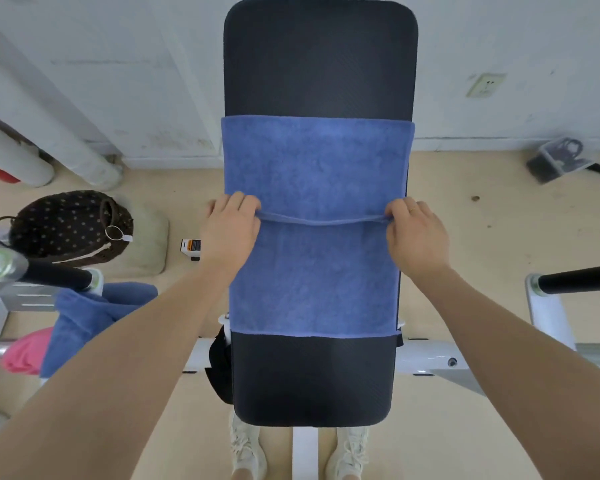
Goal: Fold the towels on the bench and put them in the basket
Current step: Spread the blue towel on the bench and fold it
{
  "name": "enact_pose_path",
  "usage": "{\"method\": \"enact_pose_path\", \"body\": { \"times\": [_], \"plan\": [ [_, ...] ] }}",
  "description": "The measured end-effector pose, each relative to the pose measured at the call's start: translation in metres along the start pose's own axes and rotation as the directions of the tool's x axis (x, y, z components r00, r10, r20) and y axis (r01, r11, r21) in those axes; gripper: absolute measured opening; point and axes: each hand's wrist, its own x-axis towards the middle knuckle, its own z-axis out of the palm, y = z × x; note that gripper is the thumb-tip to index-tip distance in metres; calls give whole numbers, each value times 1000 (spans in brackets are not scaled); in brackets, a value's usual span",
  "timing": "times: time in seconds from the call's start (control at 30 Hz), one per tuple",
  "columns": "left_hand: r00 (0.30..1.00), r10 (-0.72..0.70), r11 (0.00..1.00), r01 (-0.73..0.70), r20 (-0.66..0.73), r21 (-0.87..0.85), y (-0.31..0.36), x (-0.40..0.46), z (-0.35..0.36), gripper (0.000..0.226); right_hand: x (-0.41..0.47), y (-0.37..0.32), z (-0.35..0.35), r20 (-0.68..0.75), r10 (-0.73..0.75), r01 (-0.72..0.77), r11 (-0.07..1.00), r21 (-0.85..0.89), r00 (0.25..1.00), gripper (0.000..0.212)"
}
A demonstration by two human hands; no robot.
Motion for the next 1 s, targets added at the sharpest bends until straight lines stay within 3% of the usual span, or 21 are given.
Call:
{"method": "enact_pose_path", "body": {
  "times": [0.1, 0.27, 0.4, 0.5, 0.57, 0.67, 0.77, 0.83, 0.93, 1.0],
  "plan": [
    [984, 70, 996, -79, -165, -45, 3, 1, -24, 19, -5, 4, -30, -71, -165, 167, 986, 24, 984, 25],
    [956, 285, 957, -279, -65, 81, 7, -48, -17, 23, -50, 12, -26, 112, -366, 372, 927, -44, 924, 26],
    [934, 334, 932, -347, 125, 101, -6, -92, 13, 12, -88, 9, 13, 215, -313, 322, 947, -10, 925, 8],
    [915, 309, 936, -342, 260, 89, -13, -114, 26, 22, -105, 11, 37, 286, -272, 284, 959, 0, 919, 18],
    [895, 305, 940, -338, 325, 49, -15, -124, 29, 25, -114, 10, 44, 282, -258, 261, 965, 26, 924, 6],
    [894, 323, 940, -342, 312, 5, -14, -132, 27, 18, -124, 7, 41, 216, -231, 222, 973, 64, 949, 23],
    [903, 340, 938, -346, 262, -26, -7, -135, 19, 10, -134, 4, 35, 167, -212, 199, 976, 93, 963, 22],
    [838, 428, 887, -461, 338, 20, -8, -142, 21, 5, -144, 7, 38, 225, -256, 246, 967, 73, 940, 19],
    [695, 420, 844, -536, 583, 31, -13, -162, 35, 33, -158, 12, 52, 458, -254, 266, 963, 39, 852, 2],
    [650, 387, 847, -531, 654, 26, -9, -167, 41, 35, -159, 12, 62, 575, -234, 307, 951, -30, 784, 20]
  ]
}}
